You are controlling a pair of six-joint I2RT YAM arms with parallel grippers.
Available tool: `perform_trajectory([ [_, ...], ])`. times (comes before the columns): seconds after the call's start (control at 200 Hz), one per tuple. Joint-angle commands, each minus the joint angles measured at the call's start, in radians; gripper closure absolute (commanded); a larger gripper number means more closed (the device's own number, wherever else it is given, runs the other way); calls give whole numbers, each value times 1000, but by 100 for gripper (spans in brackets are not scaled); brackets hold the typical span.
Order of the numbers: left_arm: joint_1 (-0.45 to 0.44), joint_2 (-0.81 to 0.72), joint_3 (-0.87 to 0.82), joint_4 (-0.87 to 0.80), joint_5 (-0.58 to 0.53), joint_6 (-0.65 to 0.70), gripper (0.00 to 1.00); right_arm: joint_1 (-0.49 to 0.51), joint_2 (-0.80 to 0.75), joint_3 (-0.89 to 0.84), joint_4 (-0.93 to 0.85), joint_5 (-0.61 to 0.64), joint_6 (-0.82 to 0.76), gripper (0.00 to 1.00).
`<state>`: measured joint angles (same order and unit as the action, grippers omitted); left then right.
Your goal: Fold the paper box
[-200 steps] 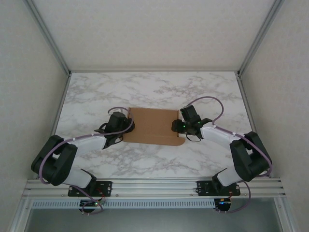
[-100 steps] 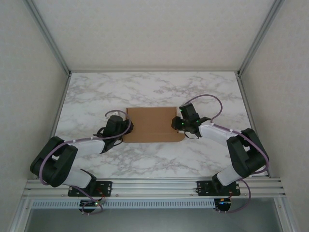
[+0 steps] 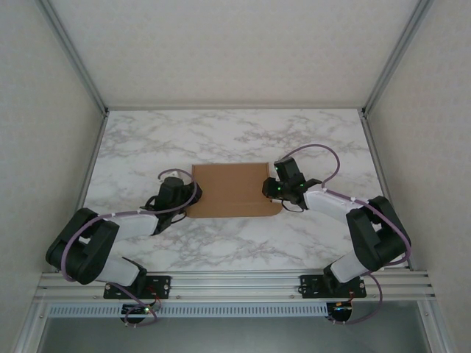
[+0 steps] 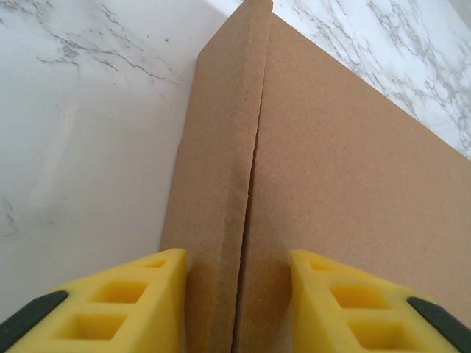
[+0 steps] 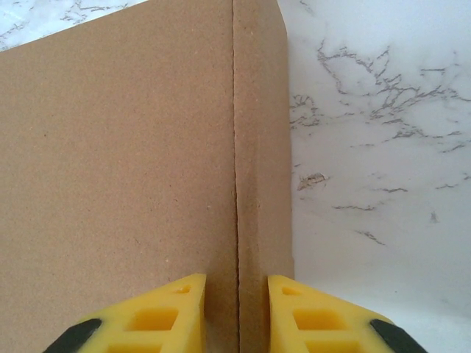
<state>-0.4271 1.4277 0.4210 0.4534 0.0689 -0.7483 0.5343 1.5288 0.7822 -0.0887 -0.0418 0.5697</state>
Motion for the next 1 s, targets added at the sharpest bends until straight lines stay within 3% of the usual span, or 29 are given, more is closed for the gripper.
perform_trajectory([
  [0.0, 16, 50, -51, -156, 15, -4, 66, -4, 49, -60, -152, -17, -4, 78],
  [0.3, 22, 39, -29, -184, -5, -3, 63, -2, 1, -45, -194, -40, -51, 76],
  [0.426, 22, -70, -6, -248, -71, -15, 61, -2, -91, -7, -257, -8, -79, 68],
  [0.556, 22, -135, 53, -310, -104, 10, 50, -4, -153, 50, -311, -1, -100, 58],
  [0.766, 24, -133, 131, -378, -70, 50, 45, -10, -156, 97, -340, -19, -119, 57],
  [0.996, 46, -150, 148, -414, -141, 68, 46, -16, -97, 137, -332, -27, -118, 50],
])
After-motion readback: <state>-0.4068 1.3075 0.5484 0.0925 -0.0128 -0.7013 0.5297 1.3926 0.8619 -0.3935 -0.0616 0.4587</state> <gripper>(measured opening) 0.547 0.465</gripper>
